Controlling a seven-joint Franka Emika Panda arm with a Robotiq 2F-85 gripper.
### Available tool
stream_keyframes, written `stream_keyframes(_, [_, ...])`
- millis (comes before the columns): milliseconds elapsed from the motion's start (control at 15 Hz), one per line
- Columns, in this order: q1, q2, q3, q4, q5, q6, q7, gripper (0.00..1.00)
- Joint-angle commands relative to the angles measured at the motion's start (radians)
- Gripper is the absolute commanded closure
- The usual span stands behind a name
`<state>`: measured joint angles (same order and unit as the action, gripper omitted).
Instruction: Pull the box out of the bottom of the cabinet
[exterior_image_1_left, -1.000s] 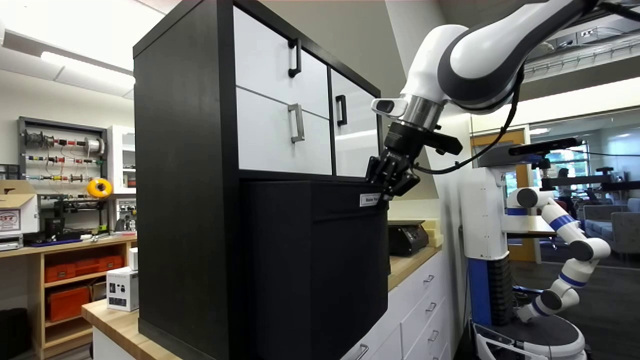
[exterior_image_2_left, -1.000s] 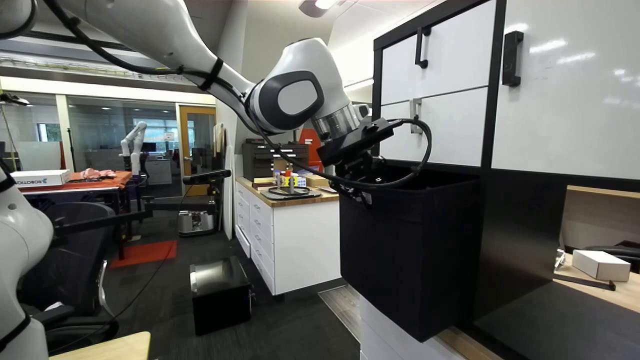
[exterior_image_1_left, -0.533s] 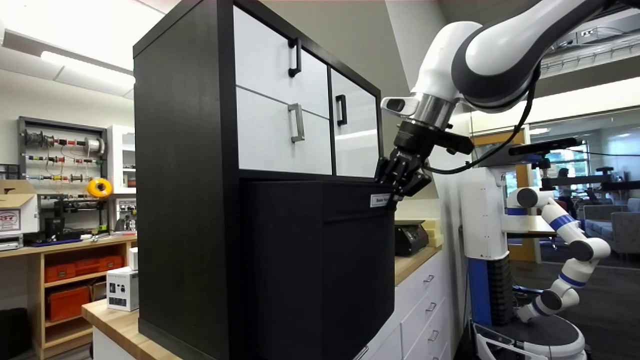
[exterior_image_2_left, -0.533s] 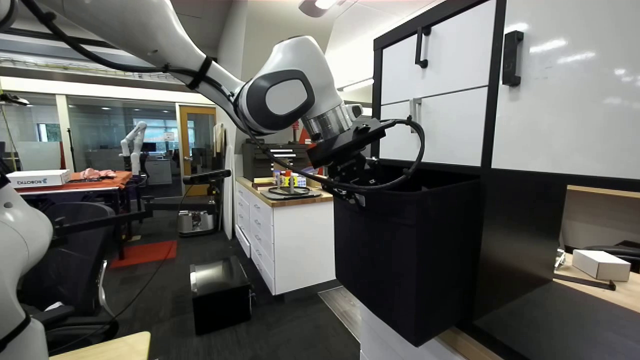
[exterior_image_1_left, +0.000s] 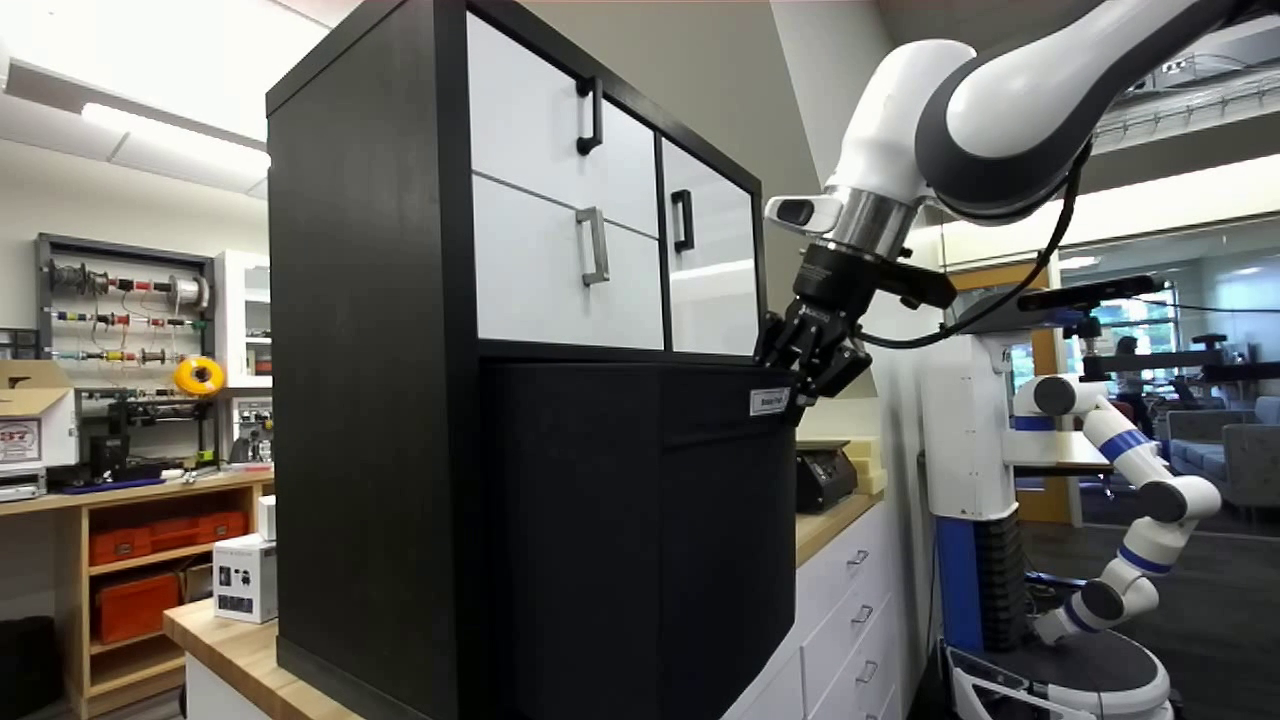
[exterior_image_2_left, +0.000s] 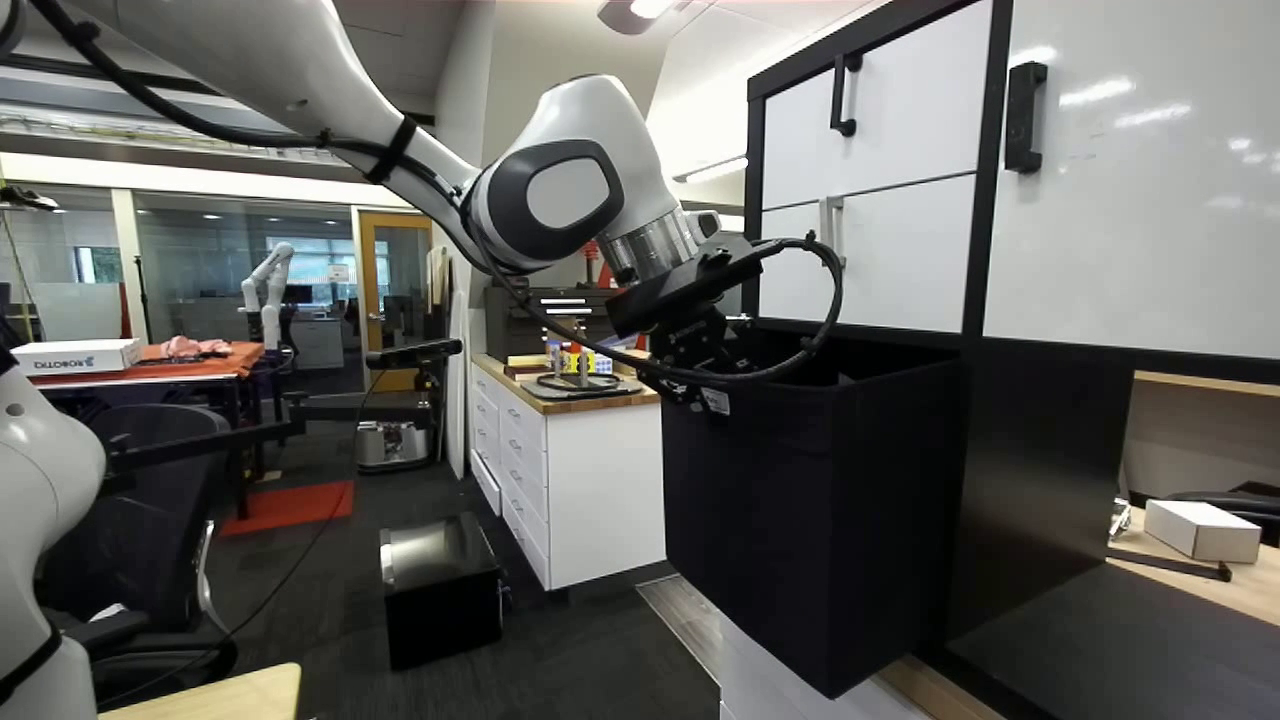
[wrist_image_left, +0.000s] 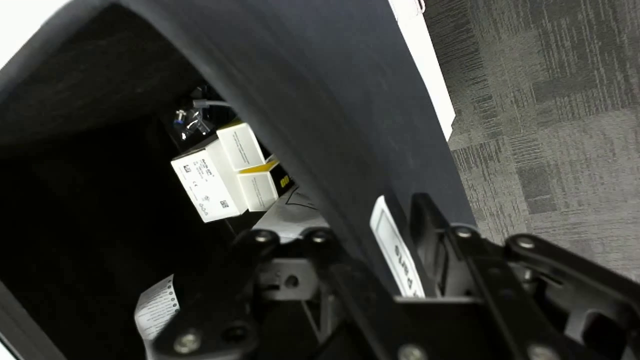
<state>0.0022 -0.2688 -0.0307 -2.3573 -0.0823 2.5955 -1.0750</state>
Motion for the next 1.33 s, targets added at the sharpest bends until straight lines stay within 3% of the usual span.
stream_keyframes(0, [-0.012,-0.057,0.011,-0.025,-0.084,-0.103,0.117,0.40])
stream_keyframes(400, [0.001,-0.050,0.028,0.060,-0.144,-0.221,0.181,0.02])
stream_keyframes(867, [0.009,-0.061,0.045,0.195,-0.181,-0.389,0.226,0.00])
stream_keyframes(1267, [0.010,-0.022,0.072,0.345,-0.180,-0.767,0.423,0.00])
